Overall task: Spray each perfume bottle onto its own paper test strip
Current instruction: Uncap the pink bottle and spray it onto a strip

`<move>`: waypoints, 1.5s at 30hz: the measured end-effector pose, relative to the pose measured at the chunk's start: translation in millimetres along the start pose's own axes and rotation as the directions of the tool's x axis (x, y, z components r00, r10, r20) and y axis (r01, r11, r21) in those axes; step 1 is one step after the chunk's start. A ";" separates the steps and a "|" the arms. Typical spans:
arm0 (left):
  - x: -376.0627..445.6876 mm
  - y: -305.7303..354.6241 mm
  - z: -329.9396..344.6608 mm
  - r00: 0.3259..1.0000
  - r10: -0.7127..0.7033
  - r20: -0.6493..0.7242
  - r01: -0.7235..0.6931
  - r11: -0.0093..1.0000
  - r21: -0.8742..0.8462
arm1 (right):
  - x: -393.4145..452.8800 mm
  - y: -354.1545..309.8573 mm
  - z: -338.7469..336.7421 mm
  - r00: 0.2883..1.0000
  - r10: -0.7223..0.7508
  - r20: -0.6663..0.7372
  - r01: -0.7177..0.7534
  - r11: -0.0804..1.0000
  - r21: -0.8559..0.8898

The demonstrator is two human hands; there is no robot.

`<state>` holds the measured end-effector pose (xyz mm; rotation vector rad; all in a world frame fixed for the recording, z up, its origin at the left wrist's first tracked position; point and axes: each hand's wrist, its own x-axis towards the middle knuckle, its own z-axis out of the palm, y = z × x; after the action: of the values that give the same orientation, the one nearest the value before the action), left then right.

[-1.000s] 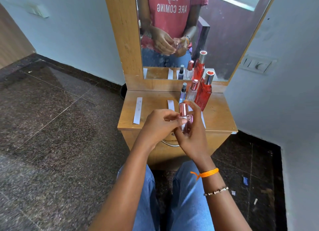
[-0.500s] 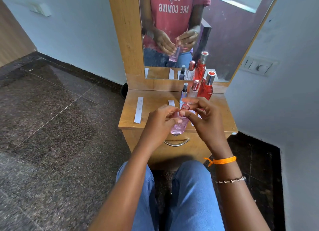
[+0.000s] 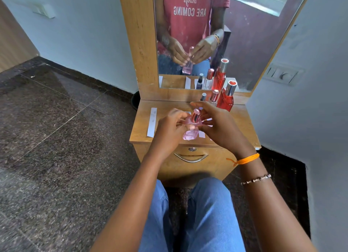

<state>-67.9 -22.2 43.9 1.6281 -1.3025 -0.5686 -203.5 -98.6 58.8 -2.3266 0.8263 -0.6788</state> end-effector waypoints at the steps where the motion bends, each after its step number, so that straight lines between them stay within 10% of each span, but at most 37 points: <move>1: 1.1 -1.4 0.4 0.999 -0.011 -0.047 0.011 1.000 -0.009 | 4.4 0.1 -0.4 1.000 -0.026 0.007 0.026 0.999 -0.036; 9: -2.5 -23.0 8.4 0.978 -0.051 -0.202 0.089 0.979 0.183 | 45.3 -11.2 -4.9 0.990 -0.142 0.018 0.140 0.942 -0.306; 19: -8.3 -36.3 27.0 0.999 0.047 -0.008 -0.035 0.836 0.548 | 73.0 -12.8 -7.8 0.983 -0.119 0.137 0.174 0.826 -0.536; 45: -6.8 -52.8 36.2 0.998 0.002 0.069 -0.042 0.811 0.584 | 102.5 -0.8 2.5 0.982 -0.062 0.179 0.180 0.600 -0.779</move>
<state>-73.6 -30.1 -19.8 2.1008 -1.6523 -0.2025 -132.0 -167.3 84.8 -3.2193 1.0601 -0.1755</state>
